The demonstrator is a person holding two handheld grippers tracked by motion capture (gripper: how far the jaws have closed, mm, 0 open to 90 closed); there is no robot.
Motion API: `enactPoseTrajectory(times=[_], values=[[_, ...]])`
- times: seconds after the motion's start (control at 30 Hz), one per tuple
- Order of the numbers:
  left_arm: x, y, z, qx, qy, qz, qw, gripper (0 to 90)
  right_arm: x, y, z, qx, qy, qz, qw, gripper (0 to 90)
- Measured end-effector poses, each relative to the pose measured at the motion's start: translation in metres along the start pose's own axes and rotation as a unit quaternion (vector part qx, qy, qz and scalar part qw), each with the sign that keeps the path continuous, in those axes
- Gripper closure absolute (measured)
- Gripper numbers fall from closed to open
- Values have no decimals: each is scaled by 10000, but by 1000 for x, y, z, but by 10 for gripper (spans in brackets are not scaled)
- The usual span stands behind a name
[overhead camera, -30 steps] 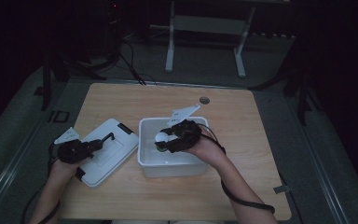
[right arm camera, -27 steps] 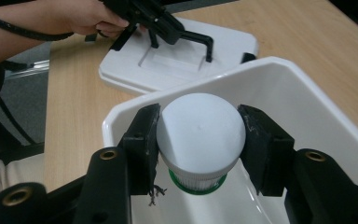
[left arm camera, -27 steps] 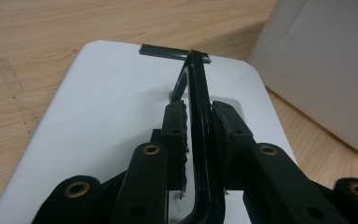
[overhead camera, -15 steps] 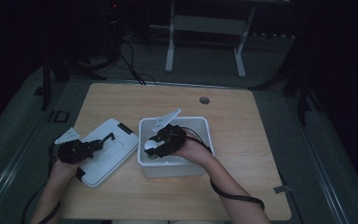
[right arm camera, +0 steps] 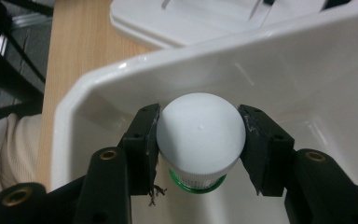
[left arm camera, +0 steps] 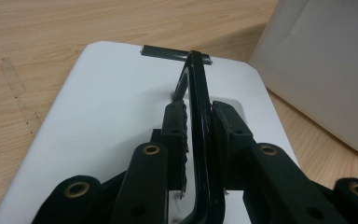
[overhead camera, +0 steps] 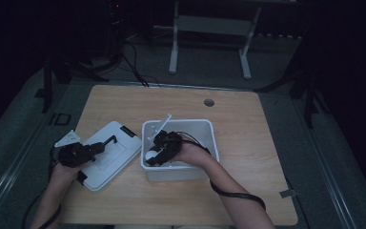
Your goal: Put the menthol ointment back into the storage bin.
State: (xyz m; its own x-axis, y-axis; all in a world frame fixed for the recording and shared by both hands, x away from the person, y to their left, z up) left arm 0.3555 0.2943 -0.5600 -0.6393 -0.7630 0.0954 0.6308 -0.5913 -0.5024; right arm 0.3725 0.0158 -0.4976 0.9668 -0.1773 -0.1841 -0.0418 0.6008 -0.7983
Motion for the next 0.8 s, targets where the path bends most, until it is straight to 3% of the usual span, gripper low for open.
enactPoseTrajectory(times=[0.2,0.3,0.8], values=[[-1,0,-1,-13,-16,1,10000,754,0,11,-3,-260,-44,164,9995,503],[-1,0,-1,-13,-17,-4,10000,754,2,13,-3,-249,-16,257,9994,504],[-1,0,-1,-16,2,0,10000,754,13,32,-9,-758,6,154,9970,503]])
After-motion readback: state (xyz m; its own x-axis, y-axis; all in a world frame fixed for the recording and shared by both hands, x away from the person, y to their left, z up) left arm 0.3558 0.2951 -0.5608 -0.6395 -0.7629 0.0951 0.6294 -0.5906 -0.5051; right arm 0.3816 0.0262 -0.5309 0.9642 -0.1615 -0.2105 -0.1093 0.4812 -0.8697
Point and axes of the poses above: each handheld gripper's, and its own axes: y roughly forward along the jaws, z roughly out of its top, x roughly to its right, the point moved 5 cm from there along y, roughly forward along the jaws, and after that the axes turned 6 degrees about y, right-handed, at the moved point
